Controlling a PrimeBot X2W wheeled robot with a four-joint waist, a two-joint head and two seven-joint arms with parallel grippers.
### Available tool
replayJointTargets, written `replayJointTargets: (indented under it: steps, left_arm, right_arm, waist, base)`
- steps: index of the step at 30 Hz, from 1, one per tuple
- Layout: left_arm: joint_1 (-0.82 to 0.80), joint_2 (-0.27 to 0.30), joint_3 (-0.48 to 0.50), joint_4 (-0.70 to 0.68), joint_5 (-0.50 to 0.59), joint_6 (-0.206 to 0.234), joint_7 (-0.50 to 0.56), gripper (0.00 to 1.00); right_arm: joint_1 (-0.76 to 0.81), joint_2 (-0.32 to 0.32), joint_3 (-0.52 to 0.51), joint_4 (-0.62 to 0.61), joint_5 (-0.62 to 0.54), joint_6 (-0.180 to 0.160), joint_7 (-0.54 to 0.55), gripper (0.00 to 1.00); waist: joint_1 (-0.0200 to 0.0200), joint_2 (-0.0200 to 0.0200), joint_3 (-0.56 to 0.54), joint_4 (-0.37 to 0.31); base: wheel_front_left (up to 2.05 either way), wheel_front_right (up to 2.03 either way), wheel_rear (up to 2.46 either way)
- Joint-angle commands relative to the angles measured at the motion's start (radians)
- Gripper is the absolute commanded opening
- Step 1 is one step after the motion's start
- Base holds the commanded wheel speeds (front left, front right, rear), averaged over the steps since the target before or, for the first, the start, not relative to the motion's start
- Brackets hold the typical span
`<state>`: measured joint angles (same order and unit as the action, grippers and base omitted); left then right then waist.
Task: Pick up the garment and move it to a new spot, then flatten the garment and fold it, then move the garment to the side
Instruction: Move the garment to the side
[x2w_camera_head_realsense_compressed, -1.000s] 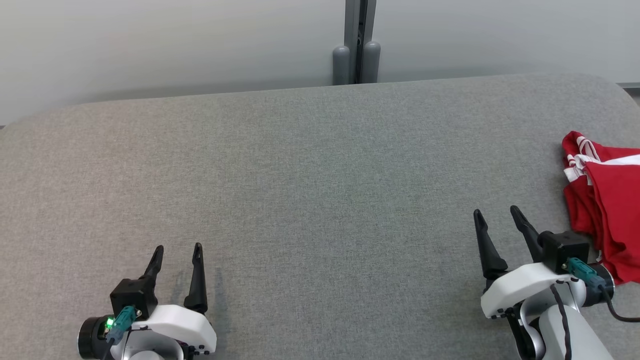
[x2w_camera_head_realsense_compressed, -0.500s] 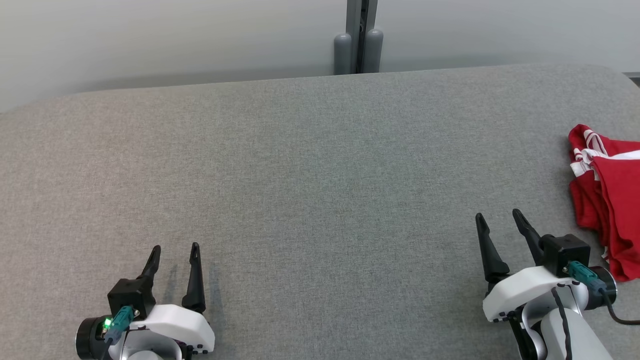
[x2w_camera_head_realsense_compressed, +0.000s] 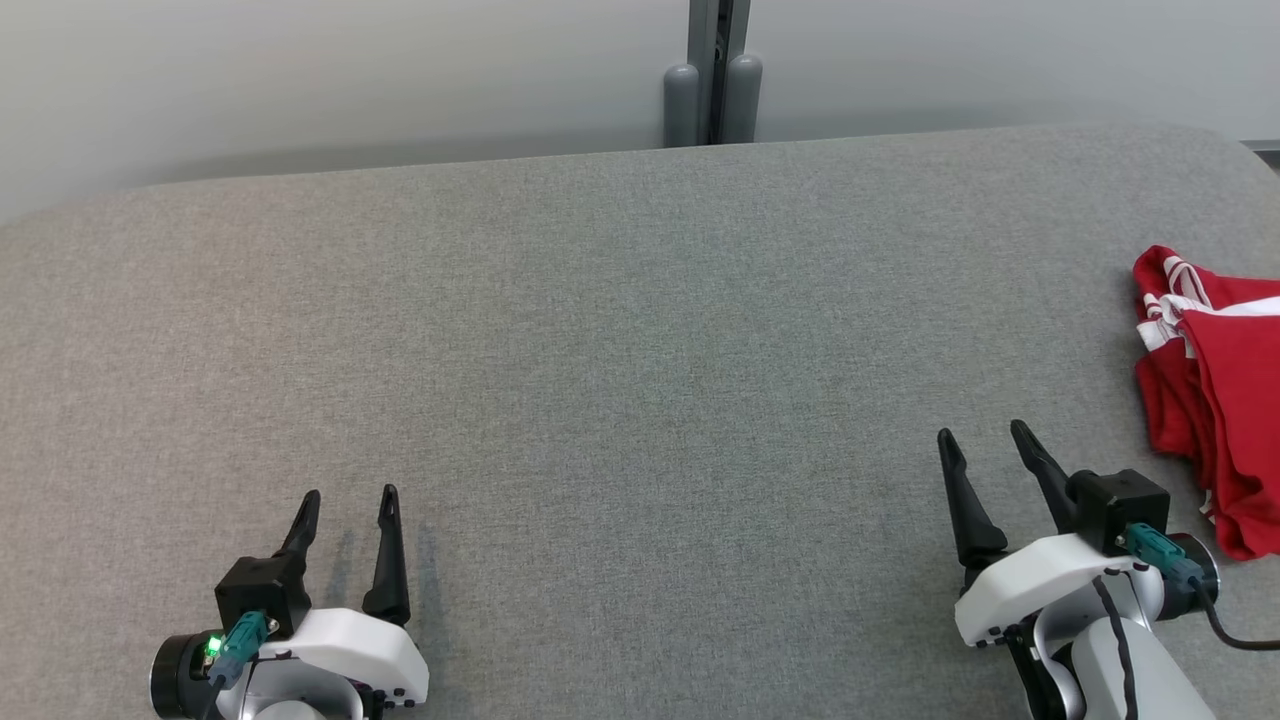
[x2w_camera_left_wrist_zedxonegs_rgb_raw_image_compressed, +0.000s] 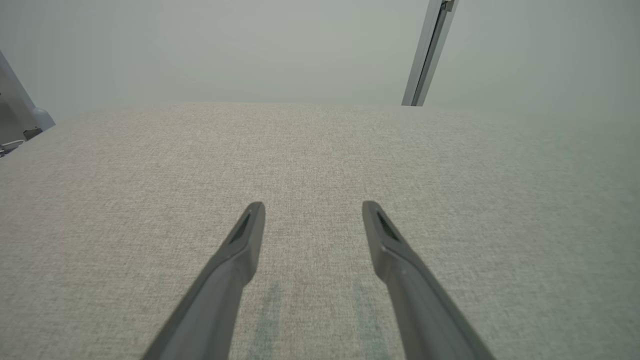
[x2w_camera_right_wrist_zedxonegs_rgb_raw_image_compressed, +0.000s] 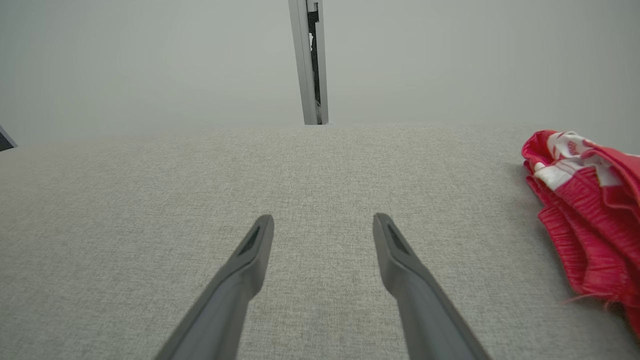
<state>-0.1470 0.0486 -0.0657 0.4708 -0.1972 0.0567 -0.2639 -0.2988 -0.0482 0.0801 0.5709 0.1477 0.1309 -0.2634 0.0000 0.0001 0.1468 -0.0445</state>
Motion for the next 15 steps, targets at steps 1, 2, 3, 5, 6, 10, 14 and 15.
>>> replayJointTargets:
  steps: [1, 2, 3, 5, 6, 10, 14, 15]
  left_arm:
    - [-0.003, 0.005, 0.004, 0.000, 0.000, 0.001, 0.000, 1.00]
    - [-0.003, 0.005, 0.004, 0.000, 0.000, 0.001, 0.000, 1.00]
    - [-0.002, 0.005, 0.005, 0.000, -0.001, 0.001, 0.000, 1.00]
    - [0.001, 0.005, 0.005, 0.000, -0.002, 0.001, 0.000, 1.00]
    - [0.002, 0.005, 0.005, 0.000, -0.003, 0.001, 0.000, 1.00]
    - [0.000, 0.005, 0.004, -0.011, -0.010, -0.004, 0.000, 1.00]
    - [0.004, 0.005, 0.006, -0.015, -0.013, -0.011, 0.000, 1.00]
    - [0.004, 0.005, 0.005, -0.014, -0.015, -0.013, 0.000, 1.00]
  right_arm:
    - [-0.001, -0.006, 0.003, -0.001, -0.001, 0.000, -0.001, 1.00]
    - [-0.001, -0.006, 0.003, -0.001, -0.001, 0.000, -0.001, 1.00]
    - [-0.001, -0.006, 0.004, -0.004, -0.005, 0.000, -0.001, 1.00]
    - [0.000, -0.006, 0.005, -0.005, -0.008, 0.000, -0.001, 1.00]
    - [0.000, -0.006, 0.005, -0.005, -0.008, 0.000, -0.001, 1.00]
    - [0.000, -0.006, 0.008, -0.007, -0.008, 0.000, -0.001, 1.00]
    - [-0.004, -0.006, 0.010, -0.012, -0.006, 0.000, -0.001, 1.00]
    - [-0.005, -0.006, 0.011, -0.014, -0.005, 0.000, -0.001, 1.00]
  waist:
    - [0.0000, -0.0001, -0.001, 0.000]
    - [0.0000, -0.0001, -0.001, 0.000]
    - [0.0000, -0.0001, -0.002, -0.001]
    - [0.0000, -0.0001, -0.003, -0.002]
    - [0.0000, -0.0001, -0.004, -0.002]
    - [0.0000, -0.0001, -0.002, 0.000]
    - [0.0000, -0.0001, 0.000, -0.001]
    - [0.0000, -0.0001, 0.001, -0.002]
  base:
    - [0.00, 0.00, 0.00]
    - [0.00, 0.00, 0.00]
    - [0.00, 0.00, 0.00]
    - [0.00, 0.00, 0.00]
    - [0.00, 0.00, 0.00]
    - [0.00, 0.00, 0.00]
    - [0.00, 0.00, 0.00]
    - [0.00, 0.00, 0.00]
